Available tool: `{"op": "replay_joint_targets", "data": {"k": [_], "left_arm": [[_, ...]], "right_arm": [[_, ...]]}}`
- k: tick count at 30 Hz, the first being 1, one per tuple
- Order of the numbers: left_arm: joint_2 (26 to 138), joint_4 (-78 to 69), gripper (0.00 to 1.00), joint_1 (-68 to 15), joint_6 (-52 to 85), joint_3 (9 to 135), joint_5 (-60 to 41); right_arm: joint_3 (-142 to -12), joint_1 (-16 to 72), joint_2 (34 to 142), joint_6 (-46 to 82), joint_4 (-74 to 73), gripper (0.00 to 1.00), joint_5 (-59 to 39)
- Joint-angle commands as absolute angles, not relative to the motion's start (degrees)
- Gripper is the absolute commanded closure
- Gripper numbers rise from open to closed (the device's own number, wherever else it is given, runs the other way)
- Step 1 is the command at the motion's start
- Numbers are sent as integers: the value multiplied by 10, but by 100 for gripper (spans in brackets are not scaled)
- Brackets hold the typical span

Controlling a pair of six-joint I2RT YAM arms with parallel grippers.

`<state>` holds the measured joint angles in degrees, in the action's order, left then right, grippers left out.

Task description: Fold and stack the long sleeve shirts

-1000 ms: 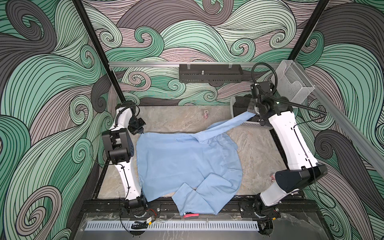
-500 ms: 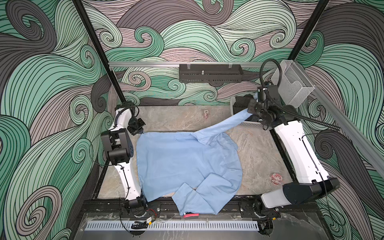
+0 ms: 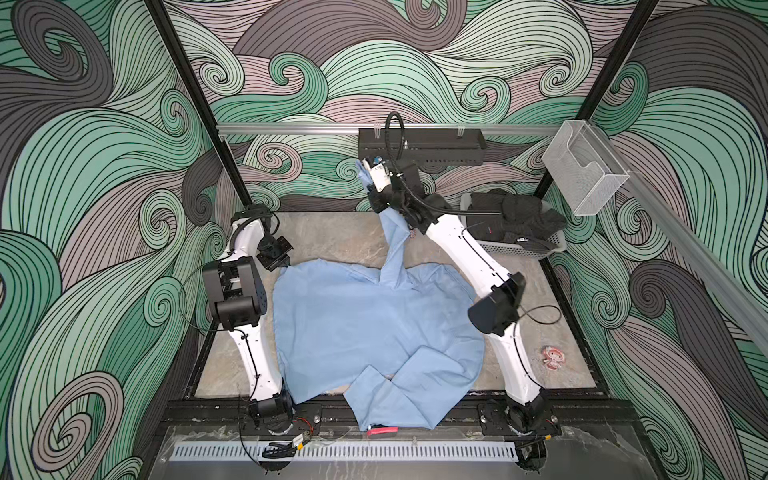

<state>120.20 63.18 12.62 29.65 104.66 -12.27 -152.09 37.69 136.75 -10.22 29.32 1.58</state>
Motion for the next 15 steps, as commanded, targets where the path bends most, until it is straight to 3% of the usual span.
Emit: {"op": "replay_joint_targets", "data": {"k": [1,3,6,10,15], "left_arm": [[1194,634,100,125,303,1057,-133],[1197,637,100,125,303,1062,-133],[1201,642,100,125,301,1070,-132],[1202,642,100,125,302,1071,-133],[1203,643,100,125,302,1070,-132]], "right_arm": [[-1572,378,1409,-131,267,82,-4],[-1554,375,1412,-121,258,48,7],[-1565,373,1418,-122,309,26,28],[-1518,370,1376,-121,372,12,62],[-1355,364,1268,-66,435,13,34]]}}
